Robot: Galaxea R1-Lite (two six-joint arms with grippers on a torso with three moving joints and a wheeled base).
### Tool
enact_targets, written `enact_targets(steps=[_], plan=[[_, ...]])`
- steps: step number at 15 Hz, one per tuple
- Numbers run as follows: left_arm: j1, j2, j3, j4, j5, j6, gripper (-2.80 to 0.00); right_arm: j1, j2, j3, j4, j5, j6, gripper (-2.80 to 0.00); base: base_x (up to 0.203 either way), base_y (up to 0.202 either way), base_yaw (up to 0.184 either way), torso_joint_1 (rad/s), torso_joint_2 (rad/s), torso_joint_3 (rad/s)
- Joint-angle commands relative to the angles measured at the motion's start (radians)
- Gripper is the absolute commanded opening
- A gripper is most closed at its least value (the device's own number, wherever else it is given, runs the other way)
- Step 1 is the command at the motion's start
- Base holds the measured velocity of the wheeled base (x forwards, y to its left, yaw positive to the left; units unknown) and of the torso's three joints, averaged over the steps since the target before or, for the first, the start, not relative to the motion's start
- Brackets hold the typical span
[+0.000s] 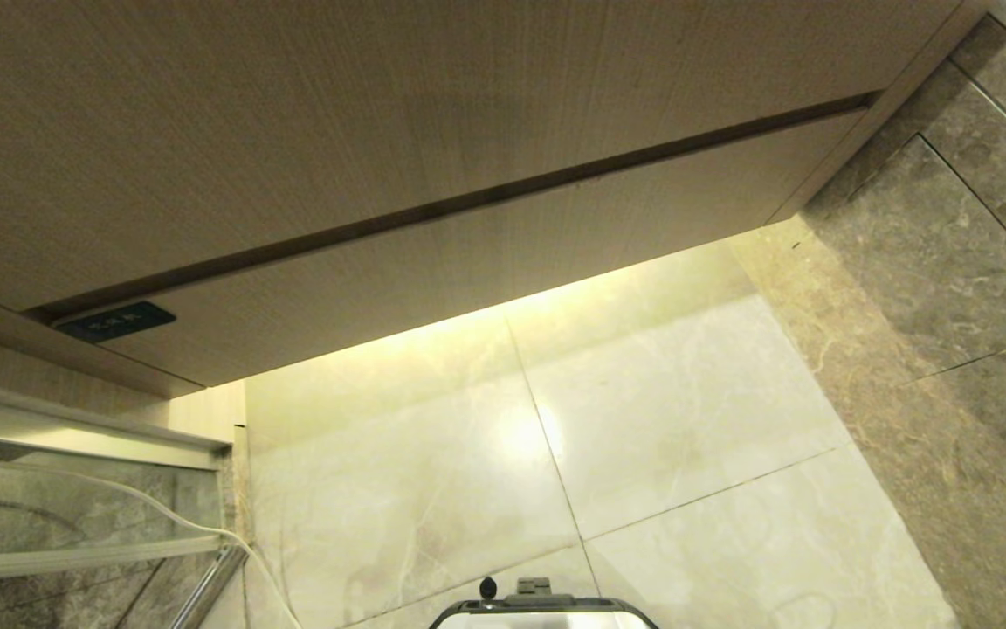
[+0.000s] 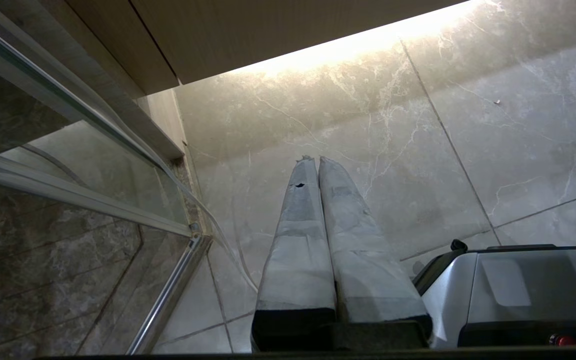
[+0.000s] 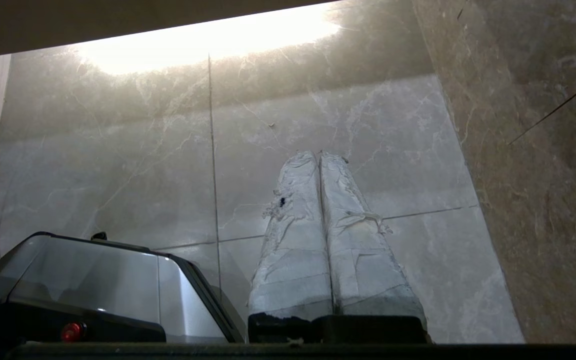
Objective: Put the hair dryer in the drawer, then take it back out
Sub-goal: Pull open the drawer
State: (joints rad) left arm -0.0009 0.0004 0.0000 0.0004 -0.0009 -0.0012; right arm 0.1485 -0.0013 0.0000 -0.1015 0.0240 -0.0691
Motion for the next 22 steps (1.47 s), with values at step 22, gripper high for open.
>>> enact_targets(steps=[22], plan=[[-0.001, 0.000, 0.000, 0.000, -0.001, 0.000, -2.80, 0.000, 0.996, -1.420, 0.923, 0.164, -0.041, -2.80, 0.000, 0.000, 0.000, 0.000, 0.00, 0.000]])
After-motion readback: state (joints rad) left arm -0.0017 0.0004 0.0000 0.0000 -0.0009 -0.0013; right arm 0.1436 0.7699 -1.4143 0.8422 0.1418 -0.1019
